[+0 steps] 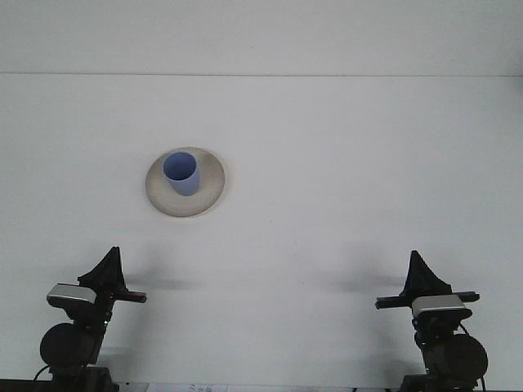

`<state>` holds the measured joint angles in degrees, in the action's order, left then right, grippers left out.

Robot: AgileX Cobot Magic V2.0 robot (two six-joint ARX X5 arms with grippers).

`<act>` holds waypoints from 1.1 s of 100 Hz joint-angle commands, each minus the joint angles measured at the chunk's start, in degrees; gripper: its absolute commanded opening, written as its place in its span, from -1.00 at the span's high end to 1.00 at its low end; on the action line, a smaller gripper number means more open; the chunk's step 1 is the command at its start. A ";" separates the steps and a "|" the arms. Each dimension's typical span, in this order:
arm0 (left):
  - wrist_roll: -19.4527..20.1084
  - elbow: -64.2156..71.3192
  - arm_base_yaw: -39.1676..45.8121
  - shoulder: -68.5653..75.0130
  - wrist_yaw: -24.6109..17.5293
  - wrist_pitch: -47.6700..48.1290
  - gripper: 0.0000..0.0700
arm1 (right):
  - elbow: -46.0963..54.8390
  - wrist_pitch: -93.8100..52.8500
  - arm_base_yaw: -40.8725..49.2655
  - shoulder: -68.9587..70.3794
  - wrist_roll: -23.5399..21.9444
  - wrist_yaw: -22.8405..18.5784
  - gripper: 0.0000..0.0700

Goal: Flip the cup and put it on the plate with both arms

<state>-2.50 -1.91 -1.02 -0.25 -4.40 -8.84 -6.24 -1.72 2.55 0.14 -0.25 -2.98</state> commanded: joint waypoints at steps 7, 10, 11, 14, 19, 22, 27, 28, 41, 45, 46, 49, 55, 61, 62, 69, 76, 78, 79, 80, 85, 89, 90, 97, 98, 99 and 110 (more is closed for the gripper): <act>-0.33 1.11 -0.02 0.07 -0.09 -0.50 0.96 | 1.97 3.82 -0.04 -0.07 -0.37 -0.04 1.00; -0.33 1.11 -0.02 0.07 -0.09 -0.52 0.96 | 2.38 4.35 -0.04 -0.07 -0.37 -0.04 1.00; -0.33 1.11 -0.02 0.07 -0.09 -0.50 0.96 | 2.54 4.52 -0.04 -0.07 -0.37 -0.04 1.00; -0.33 1.11 -0.02 0.07 -0.09 -0.48 0.96 | 2.91 5.09 -0.04 -0.07 -0.37 -0.04 1.00; -0.33 1.11 -0.02 0.07 -0.09 -0.39 0.96 | 3.58 6.16 -0.04 -0.07 -0.37 -0.04 1.00; -0.33 1.11 -0.02 0.07 -0.09 -0.39 0.96 | 4.02 6.75 -0.04 -0.07 -0.37 -0.04 1.00; -0.33 1.11 -0.02 0.07 -0.09 -0.33 0.96 | 4.94 8.37 -0.04 -0.09 -0.39 -0.04 1.00; -0.33 1.11 -0.02 0.07 -0.09 -0.31 0.96 | 5.16 8.83 -0.04 -0.07 -0.39 -0.04 1.00; -0.33 1.11 -0.02 0.07 -0.09 -0.26 0.96 | 5.53 8.96 0.00 -0.09 -0.37 -0.04 1.00; -0.33 1.11 -0.02 0.07 -0.09 -0.26 0.96 | 5.53 8.96 0.00 -0.09 -0.37 -0.04 1.00; -0.33 1.11 -0.02 0.07 -0.09 -0.24 0.96 | 5.53 8.94 0.00 -0.07 -0.37 -0.04 1.00; -0.33 1.11 -0.02 0.07 -0.09 -0.26 0.96 | 5.53 8.94 0.00 -0.09 -0.37 -0.02 1.00; -0.33 1.11 -0.02 0.07 -0.09 -0.26 0.96 | 5.53 8.94 0.00 -0.09 -0.37 -0.02 1.00; -0.33 1.11 -0.02 0.07 -0.09 -0.26 0.96 | 5.53 8.94 0.00 -0.07 -0.37 -0.02 1.00; -0.33 1.11 -0.02 0.07 -0.09 -0.26 0.96 | 5.53 8.94 0.00 -0.09 -0.37 -0.02 1.00; -0.33 1.11 -0.02 0.07 -0.09 -0.26 0.96 | 5.53 8.94 0.00 -0.09 -0.37 -0.02 1.00; -0.33 1.11 -0.02 0.07 -0.09 -0.26 0.96 | 5.53 8.94 0.00 -0.09 -0.39 -0.02 1.00; -0.33 1.11 -0.02 0.07 -0.09 -0.26 0.96 | 5.53 8.94 0.00 -0.09 -0.37 -0.02 1.00; -0.33 1.11 -0.02 0.07 -0.09 -0.26 0.96 | 5.53 8.94 0.00 -0.09 -0.37 -0.02 1.00; -0.33 1.11 -0.02 0.07 -0.09 -0.26 0.96 | 5.53 8.94 0.00 -0.09 -0.37 -0.02 1.00; -0.33 1.11 -0.02 0.07 -0.09 -0.26 0.96 | 5.53 8.94 0.00 -0.09 -0.37 -0.02 1.00; -0.33 1.11 -0.02 0.07 -0.09 -0.26 0.96 | 5.53 8.94 0.00 -0.09 -0.37 -0.02 1.00; -0.33 1.11 -0.02 0.07 -0.09 -0.26 0.96 | 5.53 8.94 0.00 -0.09 -0.37 -0.02 1.00; -0.33 1.11 -0.02 0.07 -0.09 -0.26 0.96 | 5.53 8.94 0.00 -0.09 -0.37 -0.02 1.00; -0.33 1.11 -0.02 0.07 -0.09 -0.26 0.96 | 5.53 8.94 0.00 -0.09 -0.37 -0.02 1.00; -0.33 1.11 -0.02 0.07 -0.09 -0.26 0.96 | 5.53 8.94 0.00 -0.09 -0.37 -0.02 1.00; -0.33 1.11 -0.02 0.07 -0.09 -0.26 0.96 | 5.53 8.94 0.00 -0.07 -0.39 -0.02 1.00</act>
<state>-2.52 -1.91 -1.04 -0.25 -4.40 -8.56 -0.84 6.57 2.55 0.12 -0.25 -2.98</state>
